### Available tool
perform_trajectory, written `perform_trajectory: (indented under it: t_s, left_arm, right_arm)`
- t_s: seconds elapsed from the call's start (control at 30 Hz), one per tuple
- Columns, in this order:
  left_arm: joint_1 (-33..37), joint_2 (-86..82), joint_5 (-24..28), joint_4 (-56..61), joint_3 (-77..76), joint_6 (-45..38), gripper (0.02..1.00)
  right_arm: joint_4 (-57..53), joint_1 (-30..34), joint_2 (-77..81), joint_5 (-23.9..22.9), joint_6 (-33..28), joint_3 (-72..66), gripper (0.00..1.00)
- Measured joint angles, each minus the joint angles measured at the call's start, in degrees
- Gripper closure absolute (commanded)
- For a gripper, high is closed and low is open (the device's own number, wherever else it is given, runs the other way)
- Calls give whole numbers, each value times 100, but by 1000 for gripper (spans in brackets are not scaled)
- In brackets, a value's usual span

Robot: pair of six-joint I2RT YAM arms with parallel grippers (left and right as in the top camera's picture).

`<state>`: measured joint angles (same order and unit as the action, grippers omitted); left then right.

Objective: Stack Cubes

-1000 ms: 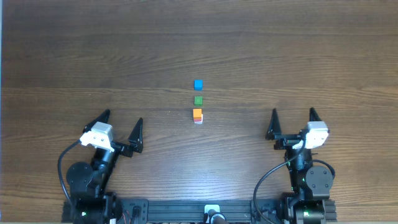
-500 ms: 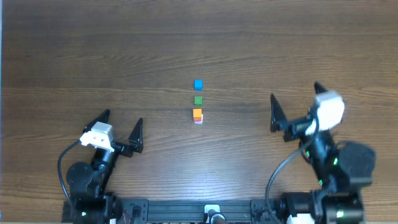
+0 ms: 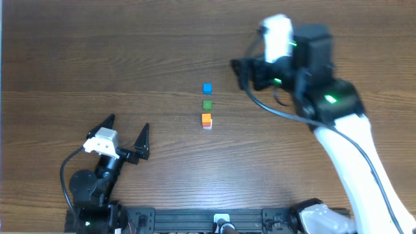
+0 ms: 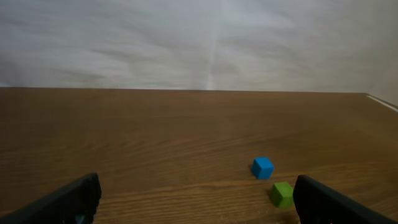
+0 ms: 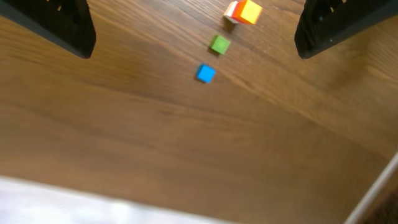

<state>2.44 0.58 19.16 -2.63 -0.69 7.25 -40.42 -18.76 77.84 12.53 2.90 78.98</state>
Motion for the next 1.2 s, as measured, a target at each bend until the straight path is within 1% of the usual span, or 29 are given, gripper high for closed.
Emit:
perform_trajectory:
  t_s: [0.07,0.17,0.4,0.5,0.73,0.87,0.97,1.2]
  left_arm:
    - [0,0,-2,-7,0,0,20]
    - [0,0,0,-7,0,0,20]
    - [0,0,0,-4,0,0,20]
    - [0,0,-2,-4,0,0,23]
    - [0,0,0,-7,0,0,23]
    - [0,0,0,-7,0,0,20]
    - [0,0,0,-7,0,0,23]
    - [0,0,0,-7,0,0,23]
  right_arm:
    - [-96,-332,527,-254,184,225,9]
    - [-240,-706,1204,-485,540,424,9]
    - [-595,-1246,2439,-686,1366,651,7]
    - [-1088,-1504,3141,-857,1808,1220,9]
    - [-1731,-1746,4068,-1141,2352,2109,7]
    - [-1860,-1799,4437,-1174,2625,2146,9]
    - [-1897,-1797,4686,-1213,2997,2146,7]
    - [-1915,-1683,4695,-1211,3257,2146,9]
